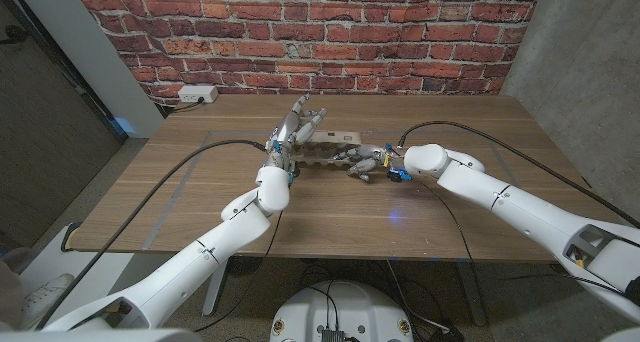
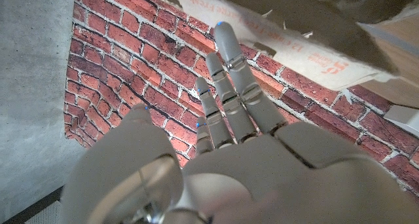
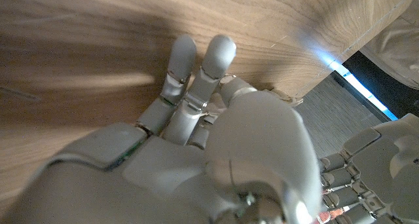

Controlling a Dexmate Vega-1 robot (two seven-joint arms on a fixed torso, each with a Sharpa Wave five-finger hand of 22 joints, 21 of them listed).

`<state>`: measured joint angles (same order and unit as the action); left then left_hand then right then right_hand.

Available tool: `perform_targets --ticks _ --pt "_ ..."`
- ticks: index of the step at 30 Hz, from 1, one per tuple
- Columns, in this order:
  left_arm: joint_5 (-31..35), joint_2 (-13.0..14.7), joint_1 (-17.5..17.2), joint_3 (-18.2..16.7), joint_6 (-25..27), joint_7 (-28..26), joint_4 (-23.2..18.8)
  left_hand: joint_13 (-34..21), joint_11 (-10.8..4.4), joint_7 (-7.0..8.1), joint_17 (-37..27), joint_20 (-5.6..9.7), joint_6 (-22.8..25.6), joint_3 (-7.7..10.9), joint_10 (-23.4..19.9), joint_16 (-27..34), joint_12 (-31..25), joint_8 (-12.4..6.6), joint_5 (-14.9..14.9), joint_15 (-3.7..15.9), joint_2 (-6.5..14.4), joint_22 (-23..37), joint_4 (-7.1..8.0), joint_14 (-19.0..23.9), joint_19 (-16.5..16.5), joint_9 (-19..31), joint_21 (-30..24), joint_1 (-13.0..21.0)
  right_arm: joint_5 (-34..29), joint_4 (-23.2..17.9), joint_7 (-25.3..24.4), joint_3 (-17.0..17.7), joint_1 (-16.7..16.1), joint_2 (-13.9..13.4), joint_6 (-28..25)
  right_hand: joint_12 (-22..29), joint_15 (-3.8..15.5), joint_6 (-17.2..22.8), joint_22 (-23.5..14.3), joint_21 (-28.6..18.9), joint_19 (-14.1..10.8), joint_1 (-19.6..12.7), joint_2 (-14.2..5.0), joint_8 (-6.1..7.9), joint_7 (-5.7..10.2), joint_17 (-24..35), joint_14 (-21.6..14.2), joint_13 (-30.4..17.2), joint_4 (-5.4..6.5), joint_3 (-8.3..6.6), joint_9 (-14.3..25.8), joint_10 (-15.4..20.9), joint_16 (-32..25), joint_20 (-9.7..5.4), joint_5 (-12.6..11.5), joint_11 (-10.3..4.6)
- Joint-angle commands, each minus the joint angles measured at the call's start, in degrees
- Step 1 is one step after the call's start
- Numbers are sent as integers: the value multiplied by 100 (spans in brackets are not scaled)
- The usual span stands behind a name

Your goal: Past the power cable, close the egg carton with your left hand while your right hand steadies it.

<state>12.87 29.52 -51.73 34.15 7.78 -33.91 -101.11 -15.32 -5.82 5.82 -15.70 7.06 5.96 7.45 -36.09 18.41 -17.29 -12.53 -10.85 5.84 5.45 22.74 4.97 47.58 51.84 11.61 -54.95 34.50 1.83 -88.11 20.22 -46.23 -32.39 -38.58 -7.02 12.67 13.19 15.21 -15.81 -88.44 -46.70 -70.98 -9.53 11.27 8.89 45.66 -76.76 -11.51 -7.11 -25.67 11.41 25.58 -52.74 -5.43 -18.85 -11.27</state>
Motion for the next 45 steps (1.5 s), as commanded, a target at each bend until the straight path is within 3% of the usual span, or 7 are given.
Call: perform_targets --ticks 1,9,28,30,34,41,45 --pt "76 -33 -65 -24 -441 -142 74 -19 -28 7 -13 33 73 53 -38 -43 -8 -29 -42 361 28 47 -22 -35 -73 10 -61 -11 -41 -494 -422 255 -292 -192 188 42 -7 137 -59 -56 25 35 -39 56 145 58 -44 -16 -44 42 25 123 -47 -693 49 -38" --pt "137 -54 -49 -32 -535 -122 109 -26 -33 -2 -13 31 74 75 -61 -62 -3 -22 -47 356 37 54 -30 -45 -123 11 -85 -1 157 -677 -535 452 -520 -275 327 81 -8 463 -131 -79 -10 8 -59 96 313 191 -97 -22 -103 87 31 381 -187 -696 152 -59" --pt "214 -45 -81 -103 -613 -109 89 -43 -36 13 -16 -27 60 117 -75 -106 30 1 -48 345 43 -2 -40 -65 -310 14 -87 2 618 -1424 -864 984 -1159 -754 129 245 -9 1396 -329 -100 49 235 59 135 280 284 -24 -150 -90 394 90 1219 -337 -691 455 -37" --pt "200 -32 -85 -113 -610 -78 88 -51 -35 12 -21 -155 74 136 -80 -176 55 4 -44 333 41 -64 -41 -201 -554 16 -24 -7 634 -1469 -920 1017 -1201 -773 104 334 -11 1484 -328 -83 68 378 93 134 287 263 -27 -214 -41 503 106 1437 -356 -684 514 -34" --pt "156 23 -77 -126 -646 16 167 -87 12 -8 -68 -895 104 219 -44 -455 203 26 -32 116 40 -503 -18 -912 -2072 16 553 -99 654 -1683 -1191 1166 -1374 -856 6 538 -13 1847 -329 -64 78 756 109 197 213 338 28 -418 72 705 158 1886 -439 -684 639 -18" --pt "79 77 -91 -138 -702 123 229 -104 15 20 -81 -1043 28 257 46 -513 274 61 -30 48 58 -700 -3 -1135 -2510 15 787 -136 654 -1864 -1552 1331 -1533 -877 -76 941 -14 2245 -375 -65 58 1003 77 329 244 279 53 -856 32 819 373 2684 -501 -695 703 -22" --pt "28 114 -145 -202 -787 97 213 -111 17 25 -82 -1110 8 273 53 -533 290 67 -28 23 62 -788 2 -1231 -2721 15 905 -153 665 -1860 -1770 1397 -1603 -793 19 984 -15 2276 -383 -66 40 1079 61 331 244 329 60 -975 43 832 424 2738 -549 -691 713 -16"
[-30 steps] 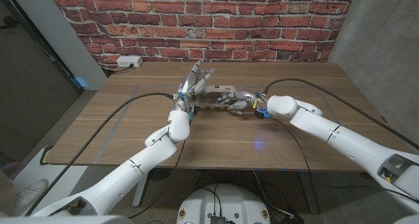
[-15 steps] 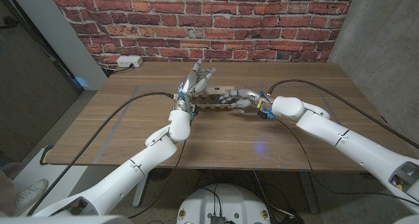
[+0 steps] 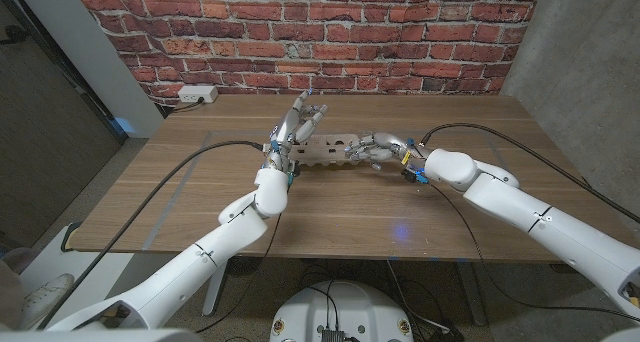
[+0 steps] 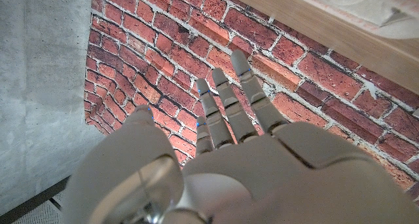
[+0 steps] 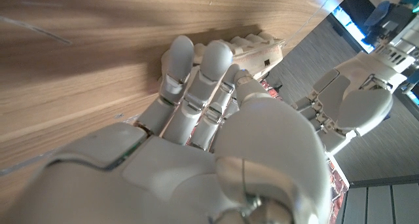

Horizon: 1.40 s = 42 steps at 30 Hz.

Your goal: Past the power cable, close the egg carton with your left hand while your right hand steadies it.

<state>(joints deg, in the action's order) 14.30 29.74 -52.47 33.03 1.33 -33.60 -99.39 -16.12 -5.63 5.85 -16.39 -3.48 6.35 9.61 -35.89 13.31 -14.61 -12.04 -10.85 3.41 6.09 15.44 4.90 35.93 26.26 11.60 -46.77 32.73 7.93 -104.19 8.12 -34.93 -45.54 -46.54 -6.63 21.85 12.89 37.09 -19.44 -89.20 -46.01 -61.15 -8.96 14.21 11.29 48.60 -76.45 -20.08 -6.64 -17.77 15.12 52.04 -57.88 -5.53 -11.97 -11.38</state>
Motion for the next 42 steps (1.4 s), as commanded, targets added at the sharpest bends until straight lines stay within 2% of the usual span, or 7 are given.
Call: perform_targets --ticks 1,9,14,20,24,32,42 --pt "-121 102 -88 -112 -166 46 34 -32 -1 20 -12 -81 -33 60 33 -34 25 18 -28 271 -2 -77 11 -102 -207 16 112 21 47 -225 -571 261 -273 27 20 67 15 95 -18 11 -36 130 -6 32 -6 58 14 -147 10 49 58 88 -59 -679 32 1" --pt "-231 235 -207 -317 -506 -19 35 -15 40 8 59 -173 54 93 129 -174 110 -15 -26 169 -14 -297 8 -555 -669 13 405 -14 216 187 -709 336 -295 329 749 -378 32 -337 204 157 532 541 -143 -242 -67 -867 847 -445 124 47 57 -767 771 -658 67 1" --pt "-340 347 -334 -461 -536 48 -55 4 49 4 88 -186 71 116 203 -198 158 -17 -29 149 7 -369 8 -703 -832 11 516 -24 305 359 -806 372 -340 493 1048 -798 35 -430 328 154 1468 953 -214 -261 -57 -1471 1581 -309 498 -417 14 -1126 1671 -668 44 24" --pt "-473 503 -467 -595 -862 143 -16 11 53 8 101 -204 72 133 249 -198 181 -14 -31 124 26 -401 9 -757 -893 10 565 -28 246 320 -1025 356 -426 620 1032 -957 27 -508 406 155 1863 1268 -186 -275 -93 -1931 2014 -153 735 -693 -26 -1482 2423 -667 56 155" --pt "-391 550 -564 -669 -1060 54 -58 15 50 1 107 -206 92 141 249 -196 183 -21 -32 117 36 -416 10 -777 -908 10 584 -30 112 191 -1249 358 -526 650 962 -923 59 -629 955 1102 2546 1836 -2 -275 -92 -2563 3018 95 1067 -1089 -83 -1695 3640 -585 80 181" --pt "-396 580 -758 -889 -731 22 -330 23 39 1 126 -229 96 166 299 -203 206 -18 -36 124 61 -448 9 -865 -1013 8 659 -34 393 987 -812 233 -261 1022 1880 -938 -25 -734 1019 2418 2957 2271 166 -289 -186 -3094 4078 447 1108 -1400 -133 -1805 4543 -313 104 250" --pt "-346 500 -868 -966 -623 -153 -336 32 31 23 146 -251 95 201 345 -215 224 -12 -41 116 100 -475 9 -993 -1126 7 742 -35 441 1179 -887 319 -259 1128 2068 -1076 -132 -1367 987 3168 3789 2492 14 -365 -168 -3098 5111 688 927 -1149 -190 -2593 4647 42 133 301"
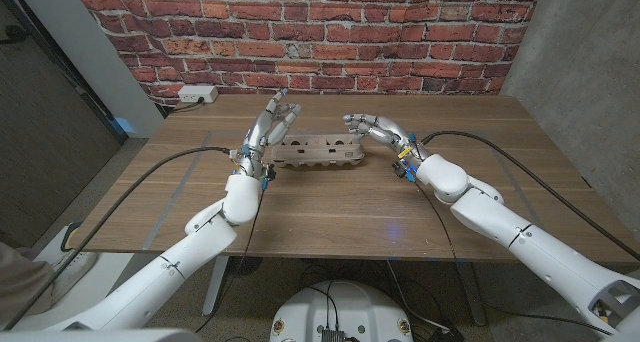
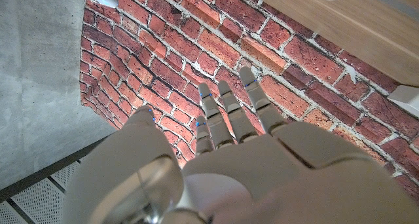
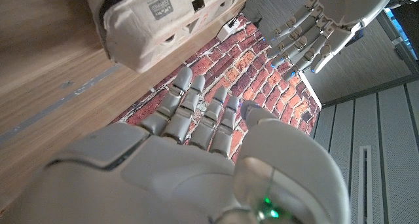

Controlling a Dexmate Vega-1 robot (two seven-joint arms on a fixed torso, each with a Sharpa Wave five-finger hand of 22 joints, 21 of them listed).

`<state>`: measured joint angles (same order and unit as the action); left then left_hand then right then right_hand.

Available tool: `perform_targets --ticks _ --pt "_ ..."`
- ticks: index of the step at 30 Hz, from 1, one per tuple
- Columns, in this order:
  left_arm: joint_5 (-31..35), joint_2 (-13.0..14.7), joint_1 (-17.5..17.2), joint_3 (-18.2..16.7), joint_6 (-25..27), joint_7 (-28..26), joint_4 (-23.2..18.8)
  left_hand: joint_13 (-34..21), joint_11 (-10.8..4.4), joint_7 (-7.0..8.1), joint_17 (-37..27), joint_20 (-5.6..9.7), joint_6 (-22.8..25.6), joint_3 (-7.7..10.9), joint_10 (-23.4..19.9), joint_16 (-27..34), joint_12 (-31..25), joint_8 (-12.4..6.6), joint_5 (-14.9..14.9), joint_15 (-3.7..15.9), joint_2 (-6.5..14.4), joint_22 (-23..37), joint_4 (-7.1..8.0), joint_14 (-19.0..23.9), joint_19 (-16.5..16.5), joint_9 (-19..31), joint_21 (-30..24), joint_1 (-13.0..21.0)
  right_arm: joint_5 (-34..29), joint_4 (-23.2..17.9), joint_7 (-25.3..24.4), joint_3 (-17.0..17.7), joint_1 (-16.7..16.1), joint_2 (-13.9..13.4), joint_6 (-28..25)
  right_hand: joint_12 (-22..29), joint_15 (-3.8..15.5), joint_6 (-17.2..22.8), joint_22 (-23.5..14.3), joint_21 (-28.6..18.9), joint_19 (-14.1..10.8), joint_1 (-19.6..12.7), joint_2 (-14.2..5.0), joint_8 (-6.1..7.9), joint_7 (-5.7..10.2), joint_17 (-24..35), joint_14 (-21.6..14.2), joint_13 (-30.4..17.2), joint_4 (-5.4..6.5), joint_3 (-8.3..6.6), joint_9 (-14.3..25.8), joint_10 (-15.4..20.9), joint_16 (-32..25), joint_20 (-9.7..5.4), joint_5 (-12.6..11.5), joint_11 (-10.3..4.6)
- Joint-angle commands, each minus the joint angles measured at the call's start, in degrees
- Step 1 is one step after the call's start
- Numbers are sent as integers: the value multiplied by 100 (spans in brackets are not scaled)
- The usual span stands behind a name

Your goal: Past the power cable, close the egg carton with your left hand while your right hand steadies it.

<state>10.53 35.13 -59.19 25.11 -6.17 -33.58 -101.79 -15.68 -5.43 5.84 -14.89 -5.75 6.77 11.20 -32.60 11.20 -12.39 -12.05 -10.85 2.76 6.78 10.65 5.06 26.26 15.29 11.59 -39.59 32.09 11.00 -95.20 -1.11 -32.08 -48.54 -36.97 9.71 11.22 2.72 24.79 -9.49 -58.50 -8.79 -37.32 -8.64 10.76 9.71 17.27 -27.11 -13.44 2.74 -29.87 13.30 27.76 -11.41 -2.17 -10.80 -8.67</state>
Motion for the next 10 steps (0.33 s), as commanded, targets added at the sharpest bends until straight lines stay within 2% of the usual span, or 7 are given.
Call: perform_targets --ticks 1,6,10 --pt "53 -55 -210 -178 127 -202 -97 -12 11 31 -2 -20 49 45 19 -4 3 -10 -41 176 33 2 -7 -30 -26 7 26 29 148 288 87 22 65 162 410 -17 888 -172 -9 117 73 124 -19 -22 -23 39 223 32 -14 78 -10 -213 1 -276 15 30" --pt "30 -133 -275 -202 105 -327 -37 -11 3 34 4 -34 34 55 20 2 2 -3 -42 174 42 -2 -8 -43 -35 7 40 28 115 335 318 -63 227 114 324 -16 856 -233 -9 185 130 178 -32 -14 -44 58 323 53 0 124 -17 -303 -4 -249 15 68" --pt "-1 -146 -277 -179 36 -312 45 -12 -2 37 8 -43 35 62 26 8 2 -3 -42 169 49 -5 -8 -47 -47 7 52 27 69 232 248 -34 208 69 210 -8 837 -259 -9 231 171 217 -50 -6 -49 74 379 67 16 149 -22 -344 -13 -219 13 78"
